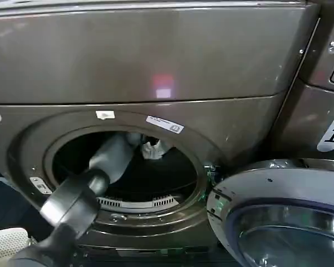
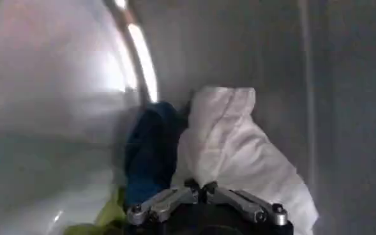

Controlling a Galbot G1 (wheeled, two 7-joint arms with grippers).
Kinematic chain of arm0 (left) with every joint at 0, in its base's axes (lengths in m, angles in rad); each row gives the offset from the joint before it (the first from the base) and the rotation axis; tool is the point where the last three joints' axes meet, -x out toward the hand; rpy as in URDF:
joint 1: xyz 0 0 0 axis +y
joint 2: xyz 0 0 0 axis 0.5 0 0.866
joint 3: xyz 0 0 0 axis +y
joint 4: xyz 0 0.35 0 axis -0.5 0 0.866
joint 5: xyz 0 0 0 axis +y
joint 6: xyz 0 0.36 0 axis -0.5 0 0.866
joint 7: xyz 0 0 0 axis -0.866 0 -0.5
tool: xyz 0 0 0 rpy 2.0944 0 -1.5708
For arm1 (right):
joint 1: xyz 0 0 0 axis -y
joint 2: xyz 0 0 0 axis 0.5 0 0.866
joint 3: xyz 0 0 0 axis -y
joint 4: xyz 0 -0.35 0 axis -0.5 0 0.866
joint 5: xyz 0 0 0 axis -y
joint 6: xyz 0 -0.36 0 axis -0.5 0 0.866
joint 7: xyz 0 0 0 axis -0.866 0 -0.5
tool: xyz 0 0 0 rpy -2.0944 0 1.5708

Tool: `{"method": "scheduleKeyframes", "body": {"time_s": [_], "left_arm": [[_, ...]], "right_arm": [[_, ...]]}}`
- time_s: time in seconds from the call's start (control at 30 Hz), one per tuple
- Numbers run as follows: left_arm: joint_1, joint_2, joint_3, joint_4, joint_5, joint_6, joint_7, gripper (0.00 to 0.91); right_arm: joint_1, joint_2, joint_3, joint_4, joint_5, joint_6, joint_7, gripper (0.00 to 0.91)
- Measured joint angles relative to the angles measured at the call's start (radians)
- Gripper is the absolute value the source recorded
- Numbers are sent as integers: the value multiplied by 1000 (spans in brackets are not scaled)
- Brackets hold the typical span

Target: Grasp the clothes from the dryer.

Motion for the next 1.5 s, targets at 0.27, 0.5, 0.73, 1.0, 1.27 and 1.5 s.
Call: {"method": "scheduleKeyframes", "body": {"time_s": [0.27, 0.5, 0.73, 1.0, 1.27, 1.5], "left_arm": [[174, -6, -157, -243, -85, -19, -204, 0], [318, -32, -268, -420, -102, -69, -379, 0], [428, -66, -345, -536, -95, -119, -513, 0], [491, -91, -371, -603, -82, -142, -578, 0], [500, -98, -389, -621, -75, -150, -609, 0], [510, -105, -397, -627, -66, -155, -617, 0]], "right_arm": [[-1, 0, 4, 22, -26, -8, 1, 907], [-5, -2, 8, 18, -37, -1, 12, 907], [-7, -8, 23, 8, -29, 4, 27, 907], [-17, -15, 32, -2, -8, 9, 36, 907], [-20, -20, 36, -1, 2, 10, 41, 907], [-21, -19, 45, 4, 8, 4, 44, 907]]}}
